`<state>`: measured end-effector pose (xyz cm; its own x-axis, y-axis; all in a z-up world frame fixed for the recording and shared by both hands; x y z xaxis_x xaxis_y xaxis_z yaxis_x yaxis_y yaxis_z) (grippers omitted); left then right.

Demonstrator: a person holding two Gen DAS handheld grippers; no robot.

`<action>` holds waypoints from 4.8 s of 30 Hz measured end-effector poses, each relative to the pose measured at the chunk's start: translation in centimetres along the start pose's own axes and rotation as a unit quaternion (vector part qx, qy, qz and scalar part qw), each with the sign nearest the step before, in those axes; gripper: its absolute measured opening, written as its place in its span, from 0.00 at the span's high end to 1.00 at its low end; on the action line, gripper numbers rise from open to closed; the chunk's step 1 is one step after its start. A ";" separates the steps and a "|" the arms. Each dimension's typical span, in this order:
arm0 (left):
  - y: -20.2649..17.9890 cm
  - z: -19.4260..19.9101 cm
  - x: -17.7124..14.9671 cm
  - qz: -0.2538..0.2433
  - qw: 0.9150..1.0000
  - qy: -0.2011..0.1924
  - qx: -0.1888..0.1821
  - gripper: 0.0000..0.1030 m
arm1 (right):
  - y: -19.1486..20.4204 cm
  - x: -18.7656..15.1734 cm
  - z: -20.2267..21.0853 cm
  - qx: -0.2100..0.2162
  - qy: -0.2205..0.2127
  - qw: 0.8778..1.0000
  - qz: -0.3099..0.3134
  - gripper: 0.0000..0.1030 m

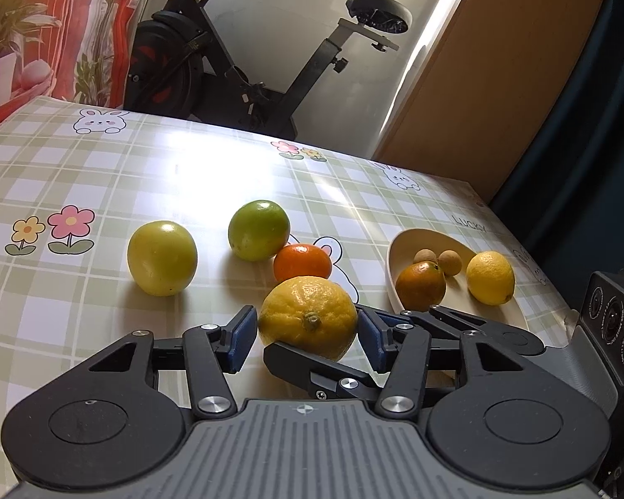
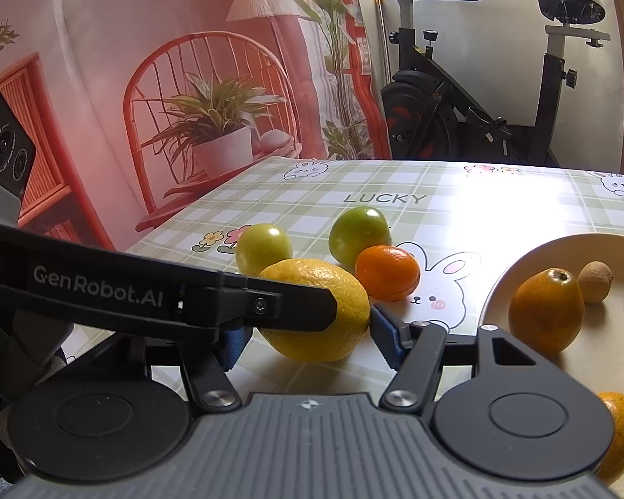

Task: Organize fruits
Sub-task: 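Close both grippers together around the second lemon and lift it, then carry the second lemon onto the plate beside the first lemon, then open both grippers and withdraw them from the plate, then move both grippers toward the yellow-green lime on the tablecloth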

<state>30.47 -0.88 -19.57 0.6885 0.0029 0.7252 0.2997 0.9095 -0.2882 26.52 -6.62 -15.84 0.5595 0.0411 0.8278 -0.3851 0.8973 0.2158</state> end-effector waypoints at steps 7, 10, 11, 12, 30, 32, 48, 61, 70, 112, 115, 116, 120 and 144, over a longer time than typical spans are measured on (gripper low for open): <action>-2.5 1.2 0.5 -0.029 1.000 -0.007 -0.001 0.46 | -0.3 0.5 2.6 -0.008 -0.028 1.000 -0.010 0.38; -3.7 1.6 1.0 -0.040 0.999 -0.014 -0.003 0.46 | -0.7 0.9 4.1 -0.014 -0.044 0.999 -0.012 0.38; -4.2 1.8 1.2 -0.044 0.999 -0.016 -0.003 0.46 | -0.9 1.1 4.4 -0.015 -0.048 0.999 -0.013 0.38; -4.7 1.9 1.3 -0.048 0.999 -0.018 -0.004 0.46 | -1.1 1.2 5.1 -0.017 -0.054 0.998 -0.015 0.38; -15.4 -4.3 2.7 -0.119 0.992 0.014 -0.044 0.46 | -9.9 0.6 11.8 -0.085 -0.096 0.990 -0.065 0.38; -16.0 -5.2 2.6 -0.125 0.991 0.021 -0.044 0.46 | -10.8 0.3 11.8 -0.093 -0.093 0.989 -0.066 0.38; -15.2 -8.8 3.4 -0.117 0.992 0.049 -0.026 0.46 | -12.3 0.0 9.5 -0.105 -0.065 0.991 -0.049 0.38; -14.9 -9.7 3.3 -0.122 0.991 0.051 -0.015 0.44 | -12.1 0.0 8.4 -0.120 -0.050 0.991 -0.039 0.38; -15.0 -9.2 3.2 -0.130 0.991 0.044 -0.008 0.45 | -12.5 0.1 8.5 -0.117 -0.052 0.991 -0.044 0.38; 1.6 8.1 6.3 -0.031 0.987 -0.082 0.133 0.37 | -7.2 2.0 10.4 -0.089 -0.112 0.989 -0.026 0.37; 2.7 9.0 6.3 -0.027 0.987 -0.087 0.134 0.37 | -5.7 2.7 8.9 -0.077 -0.104 0.992 -0.013 0.37; 3.0 9.2 6.3 -0.026 0.987 -0.089 0.135 0.37 | -5.1 2.8 8.4 -0.073 -0.100 0.992 -0.007 0.37; 4.2 9.3 6.0 -0.019 0.986 -0.088 0.137 0.37 | -3.2 3.5 6.0 -0.057 -0.084 0.995 0.008 0.37; 7.7 4.2 5.3 0.025 0.994 -0.064 0.082 0.37 | 4.4 3.9 -8.8 -0.005 0.017 0.997 0.069 0.37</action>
<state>33.65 7.90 -15.37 0.6070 0.0922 0.7893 0.1487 0.9625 -0.2268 33.51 1.38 -16.22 0.5272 0.1789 0.8307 -0.4524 0.8866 0.0962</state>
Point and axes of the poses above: each gripper's, at about its wrist camera, not at the fingertips, and z roughly against the way its jaws point, y to its left, x to its top, the point moved 3 cm from there along -z, roughly the way its jaws point, and after that the axes turned 4 degrees about x, right-handed, at the moved point
